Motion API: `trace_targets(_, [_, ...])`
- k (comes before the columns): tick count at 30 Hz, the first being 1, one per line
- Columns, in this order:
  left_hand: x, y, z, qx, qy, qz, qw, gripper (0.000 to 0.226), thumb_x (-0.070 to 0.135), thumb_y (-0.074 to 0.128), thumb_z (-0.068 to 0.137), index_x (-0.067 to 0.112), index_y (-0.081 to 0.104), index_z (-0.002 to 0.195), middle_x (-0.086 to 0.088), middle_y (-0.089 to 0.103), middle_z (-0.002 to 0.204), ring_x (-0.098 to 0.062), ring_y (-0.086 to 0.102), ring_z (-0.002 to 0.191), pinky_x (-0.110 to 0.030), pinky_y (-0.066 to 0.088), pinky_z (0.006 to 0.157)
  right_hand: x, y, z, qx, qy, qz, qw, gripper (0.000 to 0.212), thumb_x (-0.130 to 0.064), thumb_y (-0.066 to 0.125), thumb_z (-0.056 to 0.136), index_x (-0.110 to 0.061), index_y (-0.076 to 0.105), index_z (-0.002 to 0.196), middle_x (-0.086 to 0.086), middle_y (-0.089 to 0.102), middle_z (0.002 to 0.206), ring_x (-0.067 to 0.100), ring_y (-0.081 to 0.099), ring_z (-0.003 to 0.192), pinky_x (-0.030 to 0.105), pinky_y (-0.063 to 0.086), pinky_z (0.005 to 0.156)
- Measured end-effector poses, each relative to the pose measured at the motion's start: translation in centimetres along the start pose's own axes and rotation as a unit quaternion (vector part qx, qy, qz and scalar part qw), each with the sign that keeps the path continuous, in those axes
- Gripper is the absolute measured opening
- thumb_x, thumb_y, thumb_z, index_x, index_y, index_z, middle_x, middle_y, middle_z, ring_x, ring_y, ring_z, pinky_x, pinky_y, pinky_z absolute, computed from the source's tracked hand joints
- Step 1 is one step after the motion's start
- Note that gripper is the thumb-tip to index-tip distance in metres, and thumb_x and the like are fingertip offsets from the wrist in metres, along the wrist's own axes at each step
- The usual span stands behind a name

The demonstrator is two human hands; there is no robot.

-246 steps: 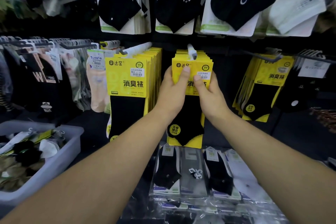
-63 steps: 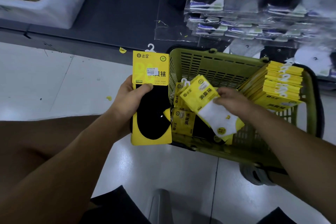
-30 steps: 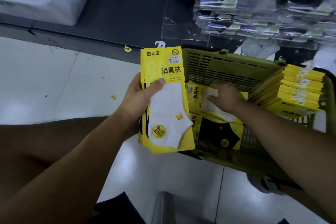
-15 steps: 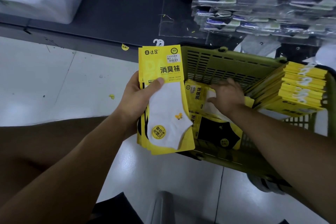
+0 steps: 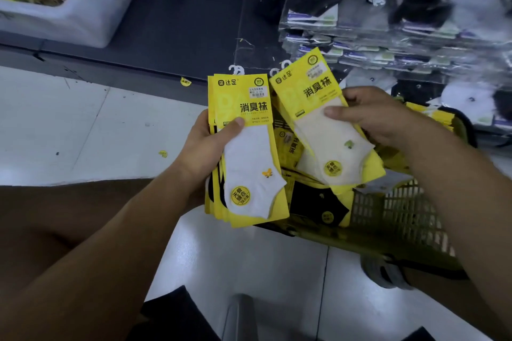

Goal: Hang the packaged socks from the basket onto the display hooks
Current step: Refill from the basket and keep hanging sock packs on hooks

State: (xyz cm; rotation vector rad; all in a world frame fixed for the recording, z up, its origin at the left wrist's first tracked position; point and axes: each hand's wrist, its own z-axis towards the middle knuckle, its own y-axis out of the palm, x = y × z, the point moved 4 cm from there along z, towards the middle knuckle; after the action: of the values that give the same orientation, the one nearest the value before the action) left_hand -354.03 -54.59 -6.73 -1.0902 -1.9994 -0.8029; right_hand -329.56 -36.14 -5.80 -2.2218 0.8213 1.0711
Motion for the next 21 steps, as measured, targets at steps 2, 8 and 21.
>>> trace_targets(2, [0.4, 0.3, -0.1, 0.003, 0.012, 0.002, 1.0, 0.05, 0.034, 0.079, 0.095, 0.024, 0.058, 0.139, -0.006, 0.077, 0.128, -0.036, 0.076, 0.113, -0.062, 0.057, 0.099, -1.8, -0.5, -1.0, 0.002, 0.0, 0.037, 0.999, 0.014, -0.019, 0.073, 0.09, -0.019, 0.075, 0.103, 0.002, 0.079, 0.099, 0.021, 0.076, 0.088, 0.031, 0.061, 0.066])
trace_targets(8, [0.5, 0.3, -0.5, 0.043, 0.012, 0.025, 0.999, 0.05, 0.041, 0.078, 0.092, 0.028, 0.057, 0.137, -0.002, 0.078, 0.124, -0.033, 0.077, 0.111, -0.061, 0.057, 0.1, -4.7, 1.4, -2.0, 0.067, -0.034, 0.23, 0.97, 0.012, -0.012, 0.069, 0.091, -0.012, 0.074, 0.101, 0.006, 0.078, 0.101, 0.022, 0.076, 0.094, 0.034, 0.061, 0.074])
trace_targets(21, [1.1, 1.0, -0.1, -0.03, 0.062, 0.016, 0.997, 0.03, 0.021, 0.078, 0.096, 0.019, 0.072, 0.125, -0.016, 0.075, 0.129, -0.043, 0.072, 0.117, -0.069, 0.052, 0.103, -3.0, 11.1, -1.7, 0.014, -0.112, -0.018, 0.993, 0.021, -0.043, 0.072, 0.091, -0.024, 0.074, 0.1, -0.003, 0.075, 0.087, 0.01, 0.07, 0.069, 0.032, 0.057, 0.053])
